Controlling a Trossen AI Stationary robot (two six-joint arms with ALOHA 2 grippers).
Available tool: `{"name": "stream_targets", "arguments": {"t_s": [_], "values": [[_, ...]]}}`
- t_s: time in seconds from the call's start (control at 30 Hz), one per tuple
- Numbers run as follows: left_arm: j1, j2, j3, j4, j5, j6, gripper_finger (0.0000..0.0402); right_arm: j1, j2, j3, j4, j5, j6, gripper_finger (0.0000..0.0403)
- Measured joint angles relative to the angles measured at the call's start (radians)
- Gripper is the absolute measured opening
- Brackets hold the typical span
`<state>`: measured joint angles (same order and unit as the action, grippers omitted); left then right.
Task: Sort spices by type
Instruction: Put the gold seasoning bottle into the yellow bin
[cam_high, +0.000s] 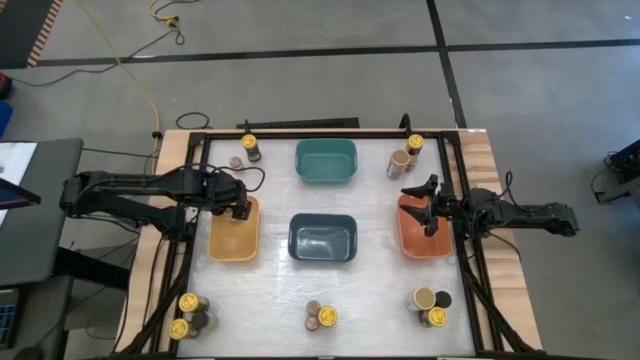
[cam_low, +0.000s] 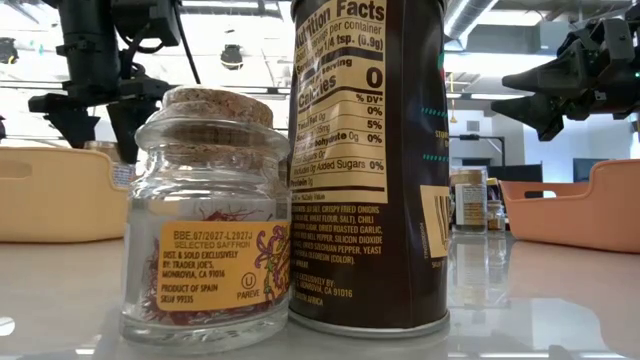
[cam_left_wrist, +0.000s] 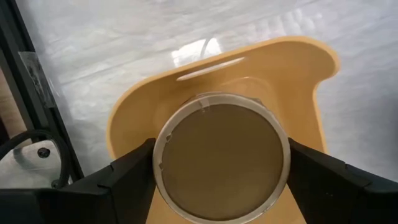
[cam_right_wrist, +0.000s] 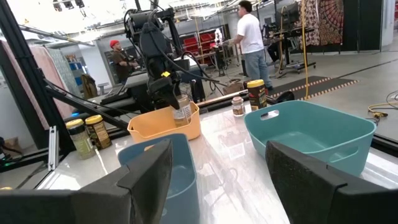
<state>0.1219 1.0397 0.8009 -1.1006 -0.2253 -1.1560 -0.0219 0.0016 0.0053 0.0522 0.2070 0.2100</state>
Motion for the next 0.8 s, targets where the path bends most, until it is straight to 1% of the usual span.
{"name": "stream_targets", "arguments": {"t_s": [0.2, 0.37, 0.6, 0.8], "values": [[0.0, 0.0, 0.0, 0.002, -0.002, -0.022, 0.0316, 0.0, 0.0, 0.0, 0.0, 0.0, 0.0, 0.0286], [0.0, 0.0, 0.0, 0.02, -0.004, 0.005, 0.0317, 0.0, 0.0, 0.0, 0.0, 0.0, 0.0, 0.0286], [0.0, 0.0, 0.0, 0.023, -0.014, -0.022, 0.0317, 0.0, 0.0, 0.0, 0.0, 0.0, 0.0, 0.0286], [0.0, 0.0, 0.0, 0.023, -0.015, -0.081, 0.0317, 0.0, 0.0, 0.0, 0.0, 0.0, 0.0, 0.0286]]}}
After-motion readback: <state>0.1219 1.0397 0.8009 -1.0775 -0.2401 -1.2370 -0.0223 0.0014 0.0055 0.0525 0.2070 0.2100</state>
